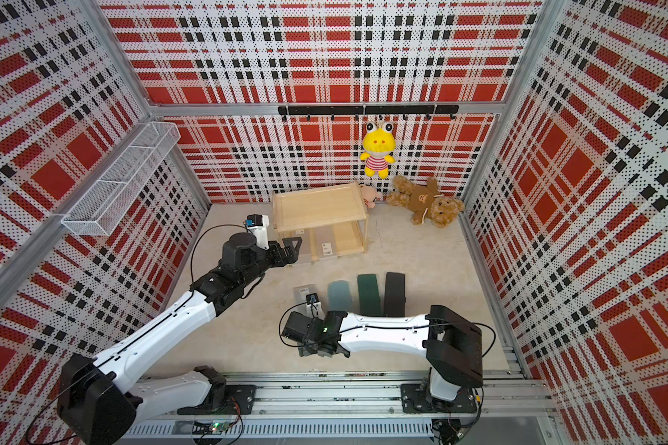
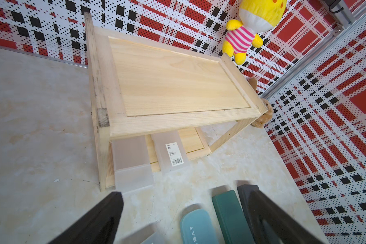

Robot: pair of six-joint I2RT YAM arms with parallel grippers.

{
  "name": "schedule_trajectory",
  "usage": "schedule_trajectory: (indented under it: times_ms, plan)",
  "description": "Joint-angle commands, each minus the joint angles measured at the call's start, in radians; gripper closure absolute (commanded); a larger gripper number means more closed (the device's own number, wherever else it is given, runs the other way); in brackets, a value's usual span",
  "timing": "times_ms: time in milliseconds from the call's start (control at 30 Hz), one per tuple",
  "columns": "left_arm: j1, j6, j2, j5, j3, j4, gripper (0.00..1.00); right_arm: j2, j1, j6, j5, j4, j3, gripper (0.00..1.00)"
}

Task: Remove the pencil cases from the shelf
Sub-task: Place the pencil case at the center of the board.

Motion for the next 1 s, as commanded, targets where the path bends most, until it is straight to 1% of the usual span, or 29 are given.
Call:
schedule_trajectory:
  times_ms: [0,333,733,833,967]
  plan:
    - [0.010,0.008,-0.012,-0.001,-0.018,0.015,0.01,0.041,0.004,0.009,-0.017,0.038,0.041,0.27]
    - [0.057,0.016,-0.038,0.031,-0.040,0.013,0.01,0.114,-0.002,0.053,-0.028,0.030,0.048,0.25]
    - [0.065,0.017,-0.028,0.036,-0.046,0.013,0.01,0.151,-0.028,0.083,-0.041,0.019,0.044,0.23]
    - [0.067,0.019,-0.026,0.037,-0.045,0.013,0.01,0.167,-0.033,0.077,-0.046,0.023,0.057,0.19]
    - [0.070,0.019,-0.027,0.038,-0.053,0.013,0.01,0.181,-0.033,0.062,-0.040,0.023,0.083,0.05]
